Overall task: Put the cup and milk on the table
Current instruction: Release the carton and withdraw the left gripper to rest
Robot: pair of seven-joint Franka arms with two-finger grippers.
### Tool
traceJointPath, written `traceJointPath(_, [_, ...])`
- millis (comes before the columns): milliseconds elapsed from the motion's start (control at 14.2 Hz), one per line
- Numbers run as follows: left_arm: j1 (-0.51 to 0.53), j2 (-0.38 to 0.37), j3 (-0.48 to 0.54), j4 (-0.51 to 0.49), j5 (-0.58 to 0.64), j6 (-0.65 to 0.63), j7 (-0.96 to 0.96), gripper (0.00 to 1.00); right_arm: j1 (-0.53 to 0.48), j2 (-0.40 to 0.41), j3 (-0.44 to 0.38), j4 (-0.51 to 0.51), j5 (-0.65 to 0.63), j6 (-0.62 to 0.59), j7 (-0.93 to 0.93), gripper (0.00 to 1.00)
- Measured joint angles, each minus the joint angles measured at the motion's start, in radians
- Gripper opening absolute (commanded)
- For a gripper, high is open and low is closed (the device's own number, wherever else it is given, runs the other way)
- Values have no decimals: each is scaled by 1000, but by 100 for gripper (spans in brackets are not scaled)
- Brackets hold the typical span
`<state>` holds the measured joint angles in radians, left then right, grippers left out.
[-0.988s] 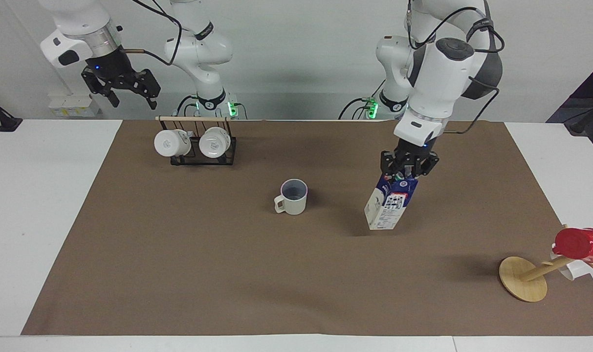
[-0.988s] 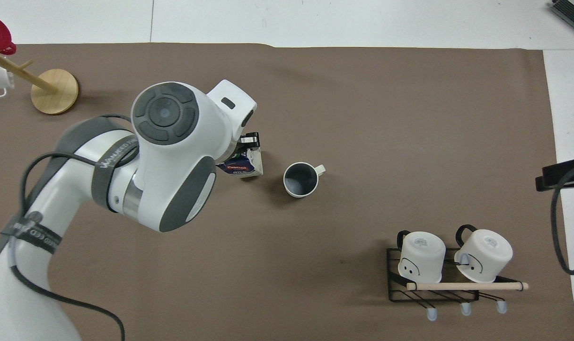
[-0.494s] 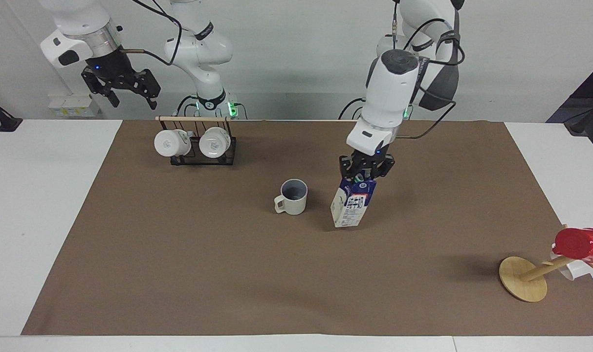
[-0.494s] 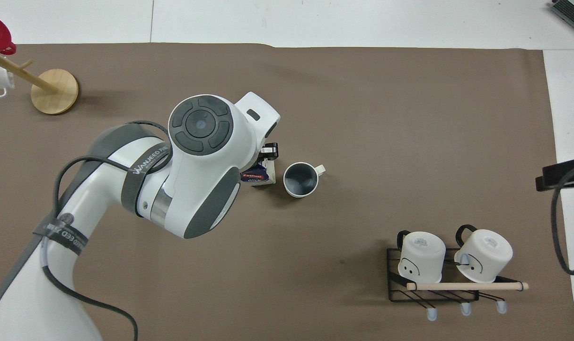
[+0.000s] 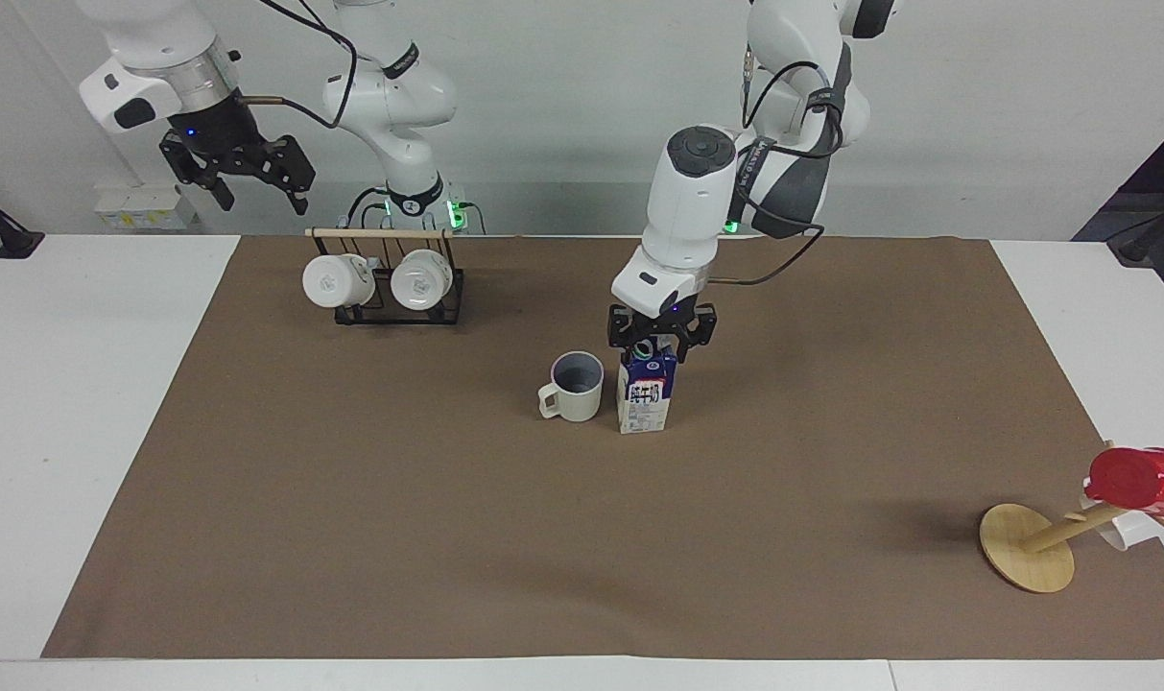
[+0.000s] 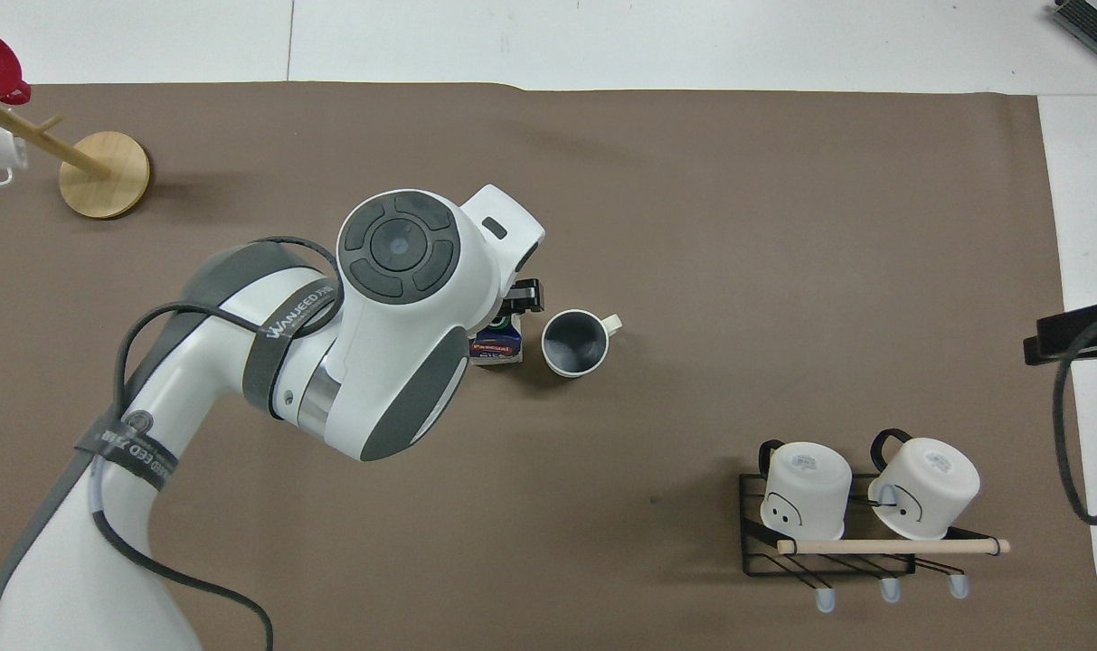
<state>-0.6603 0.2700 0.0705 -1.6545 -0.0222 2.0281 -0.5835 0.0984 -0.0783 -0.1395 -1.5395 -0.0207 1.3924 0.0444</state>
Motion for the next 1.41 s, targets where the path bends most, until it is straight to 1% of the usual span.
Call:
traceJointPath(212, [17, -24, 18, 7, 0, 0, 0, 100, 0, 0, 0, 0, 0, 0, 0, 100])
traceJointPath(353, [59, -71, 23, 10, 0, -19, 10, 100, 0, 0, 0, 0, 0, 0, 0, 100])
traceJointPath(424, [84, -101, 25, 10, 0, -53, 32, 100, 0, 0, 0, 0, 0, 0, 0, 100])
traceJointPath(635, [161, -185, 27, 10, 0, -183, 141, 100, 0, 0, 0, 0, 0, 0, 0, 100])
traceJointPath(776, [211, -222, 28, 9, 0, -229, 214, 100, 0, 0, 0, 0, 0, 0, 0, 100])
traceJointPath(988, [307, -269, 31, 10, 0, -267, 338, 100, 0, 0, 0, 0, 0, 0, 0, 100])
traceJointPath(1271, [469, -342, 36, 13, 0, -313, 519, 100, 0, 0, 0, 0, 0, 0, 0, 100])
traceJointPath(1412, [529, -353, 39, 24, 0, -314, 608, 100, 0, 0, 0, 0, 0, 0, 0, 100])
